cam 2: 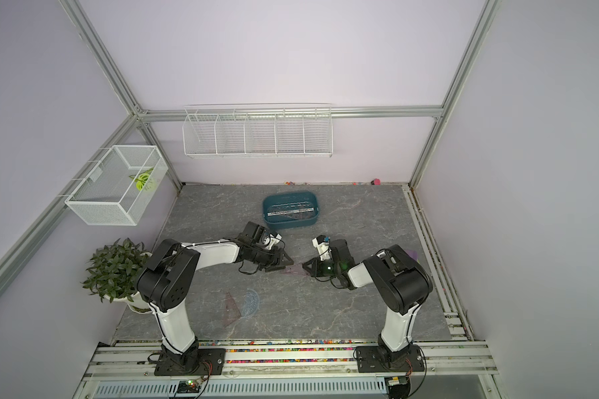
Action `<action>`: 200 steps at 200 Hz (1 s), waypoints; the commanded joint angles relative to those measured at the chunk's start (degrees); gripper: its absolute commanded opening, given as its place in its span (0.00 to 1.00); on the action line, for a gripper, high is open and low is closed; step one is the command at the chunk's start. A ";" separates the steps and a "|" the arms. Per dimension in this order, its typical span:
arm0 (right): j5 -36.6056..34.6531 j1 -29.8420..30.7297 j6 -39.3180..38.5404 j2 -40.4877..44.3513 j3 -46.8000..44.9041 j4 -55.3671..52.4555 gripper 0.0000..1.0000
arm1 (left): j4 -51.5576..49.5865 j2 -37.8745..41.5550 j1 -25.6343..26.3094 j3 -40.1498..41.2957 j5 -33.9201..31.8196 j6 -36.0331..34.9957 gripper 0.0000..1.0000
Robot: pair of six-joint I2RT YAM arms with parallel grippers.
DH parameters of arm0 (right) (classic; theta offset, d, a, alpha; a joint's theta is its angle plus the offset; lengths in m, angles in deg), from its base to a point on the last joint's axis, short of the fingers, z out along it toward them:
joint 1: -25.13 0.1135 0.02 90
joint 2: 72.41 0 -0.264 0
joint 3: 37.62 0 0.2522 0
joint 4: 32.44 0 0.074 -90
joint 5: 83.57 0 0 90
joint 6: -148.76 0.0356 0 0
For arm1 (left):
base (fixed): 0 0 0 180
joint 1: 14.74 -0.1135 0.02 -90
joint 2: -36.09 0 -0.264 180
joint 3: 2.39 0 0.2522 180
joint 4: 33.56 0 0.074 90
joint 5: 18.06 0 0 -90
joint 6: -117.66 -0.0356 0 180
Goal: Put the scattered rulers into the storage box
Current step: Adjust the ruler at the center of the board.
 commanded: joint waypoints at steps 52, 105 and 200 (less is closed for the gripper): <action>-4.01 -0.31 -0.69 4.72 0.44 -17.46 0.12 | -7.73 -3.05 1.63 3.93 -2.52 -1.13 0.54; -5.80 0.65 -3.47 16.48 -1.32 -27.60 0.17 | -8.66 -1.76 1.71 4.70 -2.36 -1.44 0.54; -4.99 1.14 -7.82 10.68 1.07 -29.10 0.23 | -18.94 11.27 3.17 5.45 -7.10 -2.31 0.62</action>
